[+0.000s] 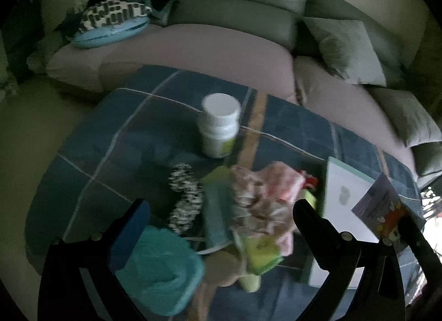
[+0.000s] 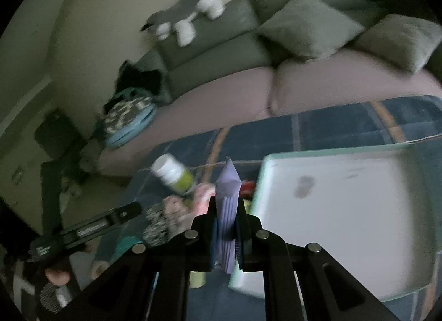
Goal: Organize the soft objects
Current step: 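Close the right gripper on the purple packet and lift it, then grasp the pink-beige floral scrunchie with the left gripper while the right gripper holds the packet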
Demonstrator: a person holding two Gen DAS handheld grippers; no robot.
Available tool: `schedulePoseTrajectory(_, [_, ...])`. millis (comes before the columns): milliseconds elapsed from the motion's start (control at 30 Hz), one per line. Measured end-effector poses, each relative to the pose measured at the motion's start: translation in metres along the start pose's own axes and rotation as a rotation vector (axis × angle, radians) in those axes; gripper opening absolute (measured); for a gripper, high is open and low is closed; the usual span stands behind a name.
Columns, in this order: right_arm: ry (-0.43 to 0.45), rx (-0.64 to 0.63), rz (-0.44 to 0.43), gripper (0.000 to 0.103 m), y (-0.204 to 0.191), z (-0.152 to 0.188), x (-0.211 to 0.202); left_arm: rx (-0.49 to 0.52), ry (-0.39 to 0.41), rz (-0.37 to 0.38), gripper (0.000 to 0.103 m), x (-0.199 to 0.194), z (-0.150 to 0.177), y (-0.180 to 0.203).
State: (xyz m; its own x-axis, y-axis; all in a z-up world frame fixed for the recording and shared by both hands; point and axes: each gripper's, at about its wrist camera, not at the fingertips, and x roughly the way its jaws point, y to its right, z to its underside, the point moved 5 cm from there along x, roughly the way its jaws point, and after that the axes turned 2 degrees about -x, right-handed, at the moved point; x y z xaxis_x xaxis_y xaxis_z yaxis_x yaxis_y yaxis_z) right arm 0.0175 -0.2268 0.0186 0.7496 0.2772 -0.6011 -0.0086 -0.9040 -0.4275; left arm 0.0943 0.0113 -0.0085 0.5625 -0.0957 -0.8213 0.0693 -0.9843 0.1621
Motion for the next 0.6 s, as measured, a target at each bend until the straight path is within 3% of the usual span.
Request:
schedulePoseTrajectory(233, [0.067, 0.071, 0.128, 0.011, 0.050, -0.013, -0.025, 0.009, -0.028, 0.039, 0.103, 0.011, 0.002, 0.024])
schedulePoseTrajectory(333, [0.079, 0.101, 0.147, 0.011, 0.065, -0.014, -0.033, 0.018, -0.048, 0.072, 0.103, 0.021, 0.003, 0.038])
schedulePoseTrajectory(433, [0.085, 0.106, 0.172, 0.011, 0.072, -0.014, -0.037, 0.033, -0.075, 0.058, 0.102, 0.035, 0.006, 0.047])
schedulePoseTrajectory(500, [0.086, 0.106, 0.176, 0.011, 0.074, -0.014, -0.038, 0.033, -0.100, 0.057, 0.100, 0.044, 0.010, 0.050])
schedulePoseTrajectory(600, [0.081, 0.104, 0.171, 0.011, 0.074, -0.013, -0.038, 0.006, -0.146, 0.072, 0.088, 0.058, 0.016, 0.048])
